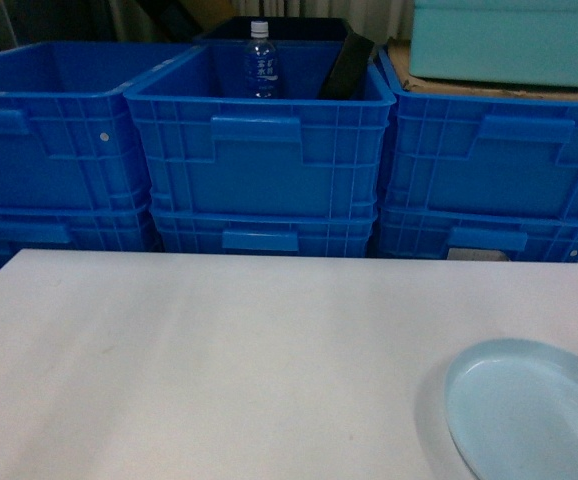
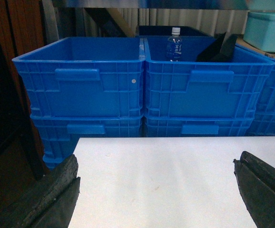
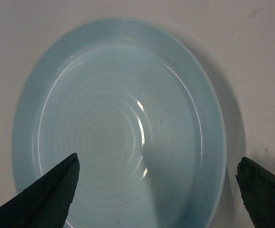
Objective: Place blue tray on left shelf second layer neatly
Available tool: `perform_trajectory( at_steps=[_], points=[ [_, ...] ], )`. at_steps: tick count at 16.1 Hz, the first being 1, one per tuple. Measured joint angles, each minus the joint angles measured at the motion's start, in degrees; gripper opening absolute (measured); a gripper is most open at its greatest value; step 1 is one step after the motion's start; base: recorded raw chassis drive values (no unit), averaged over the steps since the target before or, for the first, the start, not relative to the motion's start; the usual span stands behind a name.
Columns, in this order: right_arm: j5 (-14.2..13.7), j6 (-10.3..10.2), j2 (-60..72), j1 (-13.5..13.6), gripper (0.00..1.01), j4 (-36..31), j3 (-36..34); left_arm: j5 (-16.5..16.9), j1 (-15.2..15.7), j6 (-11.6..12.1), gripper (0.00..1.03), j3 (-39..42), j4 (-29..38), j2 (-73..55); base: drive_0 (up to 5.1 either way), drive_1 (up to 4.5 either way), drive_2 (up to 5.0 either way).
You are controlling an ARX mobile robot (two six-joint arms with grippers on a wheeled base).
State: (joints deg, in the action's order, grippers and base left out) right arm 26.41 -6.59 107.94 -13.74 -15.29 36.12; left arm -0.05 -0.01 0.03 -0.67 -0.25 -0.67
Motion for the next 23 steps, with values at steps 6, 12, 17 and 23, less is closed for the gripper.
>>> perform_trajectory(
  at_steps=[6,12,17,23],
  points=[
    [-0.02,-2.67,2.12,0.63,0.98,-1.84,0.02,0.0,0.0,-0.02,0.98,0.0,0.0,0.0,0.0,0.0,0.0],
    [0.44,-3.43,3.13,2.19,0.98,-3.3,0.04,0.02,0.0,0.0,0.98,0.0,0.0,0.0,0.0,0.0,0.0],
    [-1.95,-0.11,5.33,3.08,0.53,-6.03,-0.15,0.02,0.0,0.0,0.98,0.0,0.0,0.0,0.0,0.0,0.0],
    [-0.7,3.26,6.38,-0.24,0.02,-6.73,-1.16,0.02,0.0,0.0,0.98,0.0,0.0,0.0,0.0,0.0,0.0]
  ],
)
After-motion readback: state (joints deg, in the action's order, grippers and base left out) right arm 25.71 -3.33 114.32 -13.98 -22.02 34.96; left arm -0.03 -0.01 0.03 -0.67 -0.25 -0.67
